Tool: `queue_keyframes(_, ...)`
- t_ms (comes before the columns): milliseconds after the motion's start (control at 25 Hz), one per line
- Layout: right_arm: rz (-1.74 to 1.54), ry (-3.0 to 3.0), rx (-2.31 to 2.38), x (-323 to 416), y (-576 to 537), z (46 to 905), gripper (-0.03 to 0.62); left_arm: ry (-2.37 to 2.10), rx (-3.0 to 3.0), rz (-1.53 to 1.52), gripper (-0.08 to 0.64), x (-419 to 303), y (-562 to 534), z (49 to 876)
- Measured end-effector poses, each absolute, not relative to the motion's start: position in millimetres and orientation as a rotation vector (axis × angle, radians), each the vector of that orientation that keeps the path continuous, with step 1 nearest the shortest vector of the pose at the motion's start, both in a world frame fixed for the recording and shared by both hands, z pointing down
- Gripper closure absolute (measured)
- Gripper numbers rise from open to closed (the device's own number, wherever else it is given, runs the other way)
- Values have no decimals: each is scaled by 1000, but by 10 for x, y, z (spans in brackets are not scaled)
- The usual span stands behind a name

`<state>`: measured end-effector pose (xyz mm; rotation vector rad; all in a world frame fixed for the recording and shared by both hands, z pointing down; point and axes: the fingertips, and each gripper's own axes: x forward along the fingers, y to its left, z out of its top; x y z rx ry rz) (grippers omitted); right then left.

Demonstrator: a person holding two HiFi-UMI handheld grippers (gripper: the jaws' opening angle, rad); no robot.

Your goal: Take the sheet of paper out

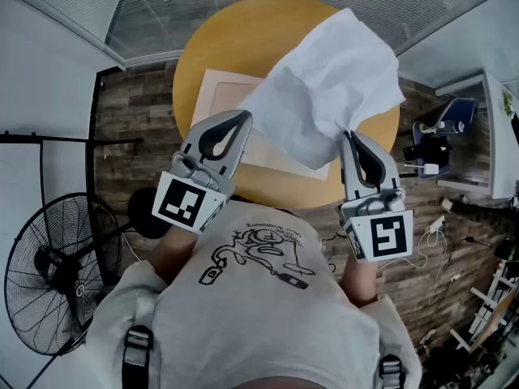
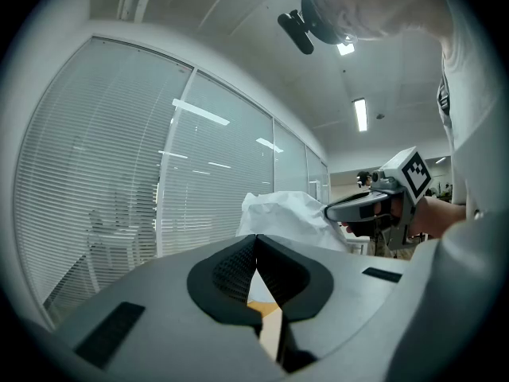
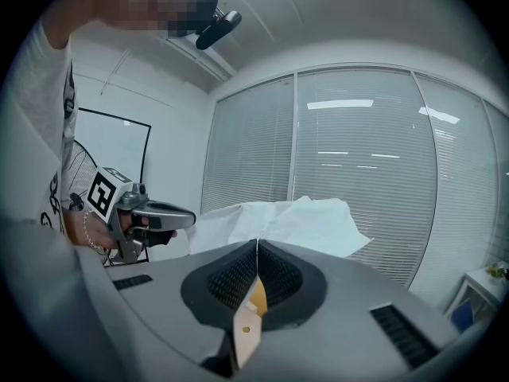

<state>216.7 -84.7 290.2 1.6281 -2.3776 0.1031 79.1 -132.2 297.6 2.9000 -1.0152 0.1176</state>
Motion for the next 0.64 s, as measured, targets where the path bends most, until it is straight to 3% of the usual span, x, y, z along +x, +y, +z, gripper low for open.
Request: queue_keyframes(640, 106, -2376, 1610, 2144, -930, 2976, 583, -1024, 2895, 122, 540, 754, -1391, 3028)
